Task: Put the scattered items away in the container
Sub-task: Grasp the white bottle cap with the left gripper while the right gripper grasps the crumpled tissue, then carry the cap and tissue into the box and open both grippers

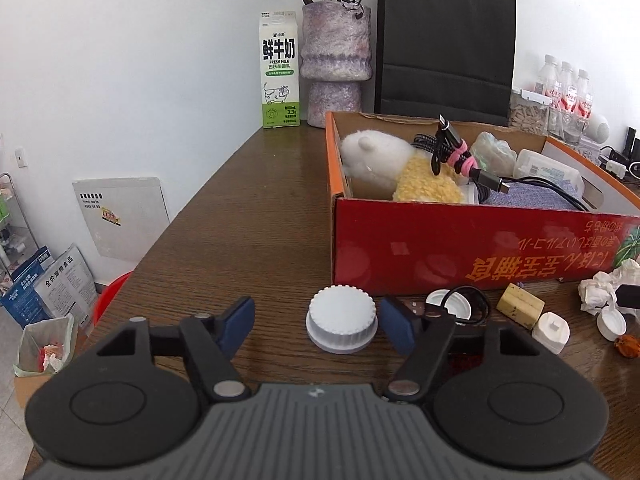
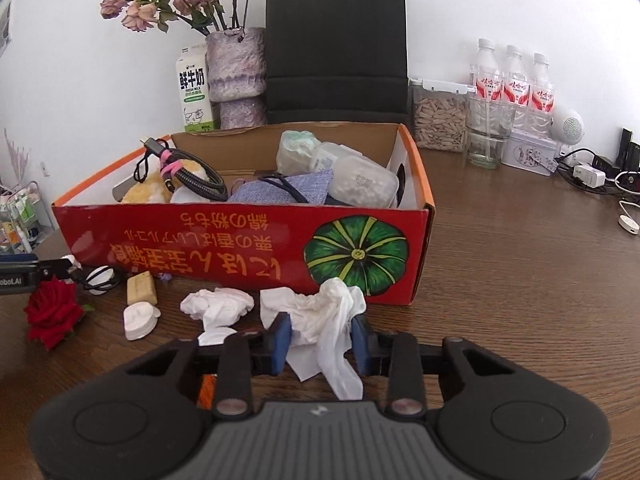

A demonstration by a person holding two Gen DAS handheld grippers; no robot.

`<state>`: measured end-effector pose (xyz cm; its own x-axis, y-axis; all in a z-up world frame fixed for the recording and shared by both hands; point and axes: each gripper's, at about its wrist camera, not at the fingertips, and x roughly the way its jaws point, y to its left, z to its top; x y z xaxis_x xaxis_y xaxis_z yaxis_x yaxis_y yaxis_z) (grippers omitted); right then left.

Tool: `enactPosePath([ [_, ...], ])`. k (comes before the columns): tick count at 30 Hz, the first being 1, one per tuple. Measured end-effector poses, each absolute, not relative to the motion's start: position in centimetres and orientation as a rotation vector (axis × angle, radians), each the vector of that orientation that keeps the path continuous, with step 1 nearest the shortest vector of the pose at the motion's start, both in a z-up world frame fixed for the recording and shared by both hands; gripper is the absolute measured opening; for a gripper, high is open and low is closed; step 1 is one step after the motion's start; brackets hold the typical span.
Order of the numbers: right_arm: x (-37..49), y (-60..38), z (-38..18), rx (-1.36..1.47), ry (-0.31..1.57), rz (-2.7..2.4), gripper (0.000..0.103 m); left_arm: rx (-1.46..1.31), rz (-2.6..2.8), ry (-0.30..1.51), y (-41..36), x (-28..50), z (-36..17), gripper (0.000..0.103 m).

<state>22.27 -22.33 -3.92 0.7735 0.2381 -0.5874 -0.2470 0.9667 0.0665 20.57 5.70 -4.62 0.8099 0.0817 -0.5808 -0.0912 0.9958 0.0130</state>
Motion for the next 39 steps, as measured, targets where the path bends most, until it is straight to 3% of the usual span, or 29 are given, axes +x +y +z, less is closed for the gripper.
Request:
enactPosePath([
  [2, 22.1, -22.2, -3.9, -0.020, 0.627, 0.272, 0.021, -0.043, 0.065, 0.624, 5.9, 20.6, -4.7, 0.044],
  [4, 21.9, -22.1, -3.8, -0.028, 0.618, 0.272, 0.018, -0.053, 0.065, 0.623, 6.0, 20.5, -4.7, 0.039],
  [27, 19.1, -22.4, -2.3, -0.049, 0.422, 0.214, 0.015, -0.111, 0.151, 0.502, 6.3, 18.2, -3.6, 0.039],
  [39, 16.0, -22.9, 0.0, -0.009, 0.230, 0.222, 0.015, -0.143, 0.113, 0.337, 4.8, 16.0, 1.5, 0.039],
])
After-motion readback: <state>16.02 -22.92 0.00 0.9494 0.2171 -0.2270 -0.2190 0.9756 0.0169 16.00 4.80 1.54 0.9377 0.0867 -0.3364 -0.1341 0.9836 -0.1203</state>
